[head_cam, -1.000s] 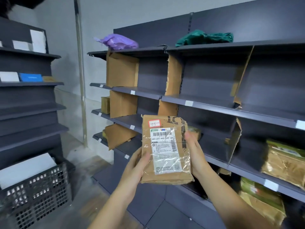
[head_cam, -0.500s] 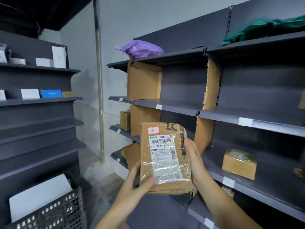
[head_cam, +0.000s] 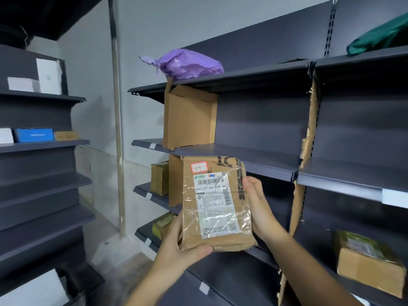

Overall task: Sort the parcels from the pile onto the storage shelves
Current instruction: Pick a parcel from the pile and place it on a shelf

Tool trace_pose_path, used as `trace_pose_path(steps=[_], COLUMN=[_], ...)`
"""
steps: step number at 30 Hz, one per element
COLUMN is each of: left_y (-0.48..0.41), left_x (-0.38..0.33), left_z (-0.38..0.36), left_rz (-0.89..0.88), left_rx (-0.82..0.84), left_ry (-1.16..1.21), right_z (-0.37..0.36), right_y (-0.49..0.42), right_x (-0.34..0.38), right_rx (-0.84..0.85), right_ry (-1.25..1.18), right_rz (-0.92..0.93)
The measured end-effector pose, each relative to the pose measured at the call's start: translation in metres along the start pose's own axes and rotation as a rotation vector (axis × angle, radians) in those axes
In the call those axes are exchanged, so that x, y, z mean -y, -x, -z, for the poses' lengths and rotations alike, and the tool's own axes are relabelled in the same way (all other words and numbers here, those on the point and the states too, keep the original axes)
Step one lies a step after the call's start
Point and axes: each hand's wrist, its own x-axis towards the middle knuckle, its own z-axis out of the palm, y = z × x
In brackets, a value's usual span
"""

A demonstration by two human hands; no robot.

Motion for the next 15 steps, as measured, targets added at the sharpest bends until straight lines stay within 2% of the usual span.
trace_pose_path(steps=[7, 9, 13, 15], left_y=[-0.100, -0.133, -0.199, -0.232], left_x=[0.008, 0.010, 0.012, 0.015], left_z=[0.020, 0.026, 0.043, 0.054], left_rz=[-0.173, -0.241, -0.362, -0.405], left_rx=[-0.030, 0.012, 0.117, 0.119], left_ry=[-0.035, -0.017, -0.004, -0.006], right_z=[-0.008, -0.014, -0.030, -0.035], right_y=[-0.062, -0.081, -0.125, -0.151], right_x=[0.014, 0.016, 0.027, 0.027], right_rx=[-0.058, -0.061, -0.203, -0.286], right_ry=[0.192, 0.256, 0.409, 0.515], right_rz=[0.072, 0.110, 0.184, 0.204])
